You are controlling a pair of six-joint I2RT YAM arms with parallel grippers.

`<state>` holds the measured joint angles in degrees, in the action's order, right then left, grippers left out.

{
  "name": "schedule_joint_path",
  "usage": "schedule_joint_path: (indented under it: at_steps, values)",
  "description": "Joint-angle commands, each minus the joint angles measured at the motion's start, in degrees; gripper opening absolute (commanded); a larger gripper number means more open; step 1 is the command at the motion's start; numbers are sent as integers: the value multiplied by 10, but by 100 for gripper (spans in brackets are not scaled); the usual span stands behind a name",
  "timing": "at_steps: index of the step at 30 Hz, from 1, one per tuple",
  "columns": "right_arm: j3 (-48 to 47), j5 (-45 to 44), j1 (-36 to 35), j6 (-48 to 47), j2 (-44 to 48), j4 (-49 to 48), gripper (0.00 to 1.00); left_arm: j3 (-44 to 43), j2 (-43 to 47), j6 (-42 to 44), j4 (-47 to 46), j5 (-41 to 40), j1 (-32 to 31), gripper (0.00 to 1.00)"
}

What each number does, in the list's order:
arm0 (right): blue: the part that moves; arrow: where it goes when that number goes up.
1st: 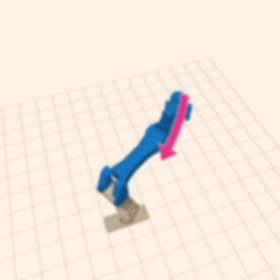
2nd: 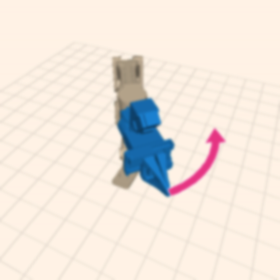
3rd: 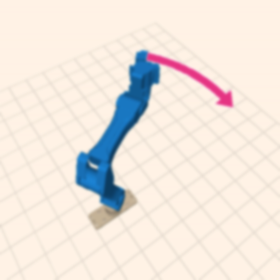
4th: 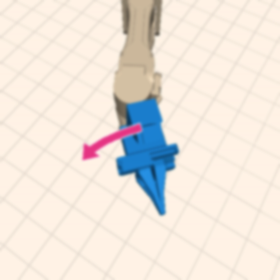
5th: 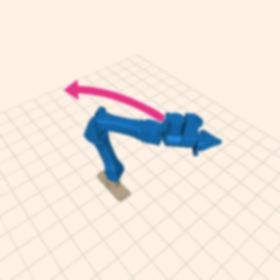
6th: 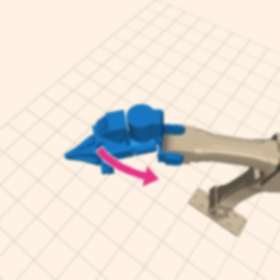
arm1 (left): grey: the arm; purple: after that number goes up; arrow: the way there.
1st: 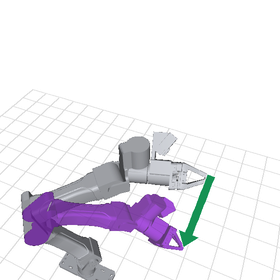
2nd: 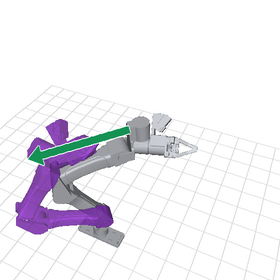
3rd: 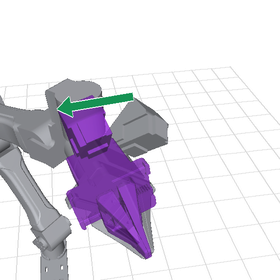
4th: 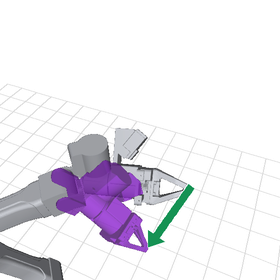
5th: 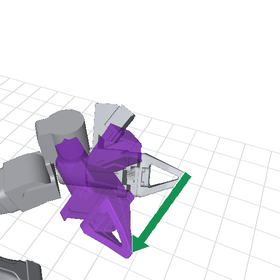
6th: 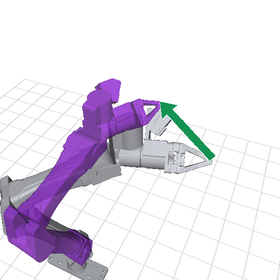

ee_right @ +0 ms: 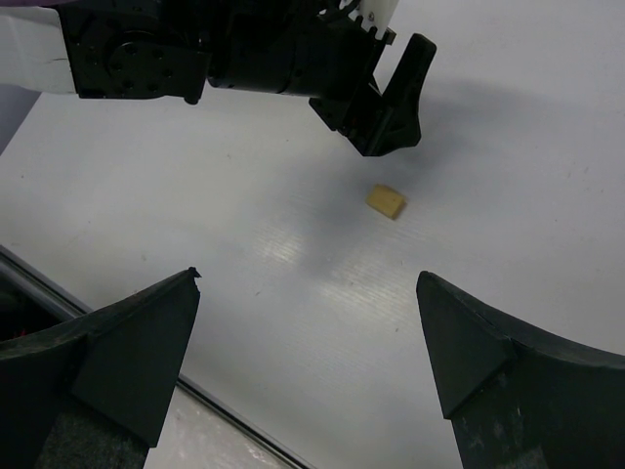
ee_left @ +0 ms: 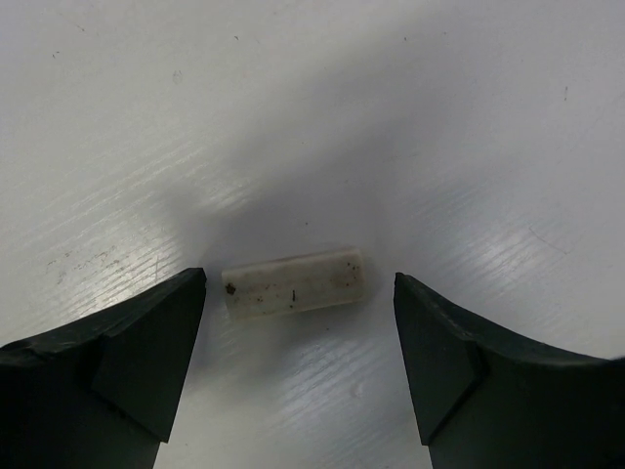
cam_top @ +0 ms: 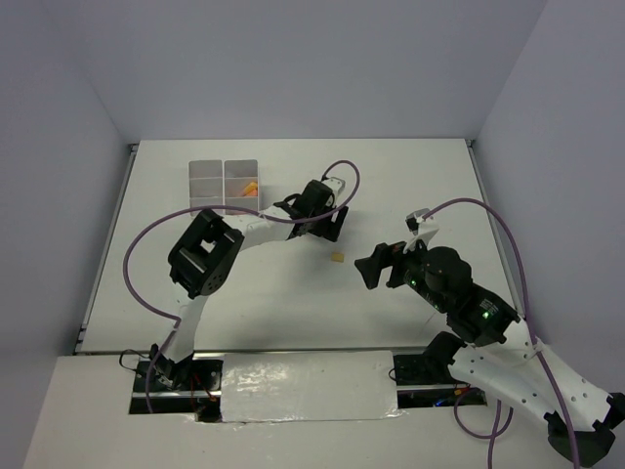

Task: Sort the stationery into containers
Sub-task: Pick up the stationery from the center of the board.

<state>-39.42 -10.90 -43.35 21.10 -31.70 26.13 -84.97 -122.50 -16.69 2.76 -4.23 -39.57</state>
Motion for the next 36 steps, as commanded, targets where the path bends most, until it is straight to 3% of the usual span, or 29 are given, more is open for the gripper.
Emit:
schedule_joint_path:
  at_steps: [1,15,23,29,30,33,35,36]
  values:
    - [2,7,2,-10,4,-28,100,-6,-13,-4,5,0,0,87]
    - [6,11,2,-8,8,-34,100,-42,-36,-14,73,-113,-28,82]
    - [7,12,2,-8,9,-31,100,-49,-42,-20,68,-104,-29,81]
    - [9,11,2,-9,13,-33,100,-45,-43,-24,65,-98,-29,65]
    - [10,12,2,-9,12,-33,100,-44,-44,-22,62,-95,-29,59]
    - [8,10,2,-10,12,-29,100,-44,-41,-23,58,-98,-27,30]
    - [9,8,2,-11,16,-28,100,-42,-31,-25,65,-104,-26,28]
    - [9,6,2,-12,19,-25,100,-20,18,-26,58,-122,-25,27]
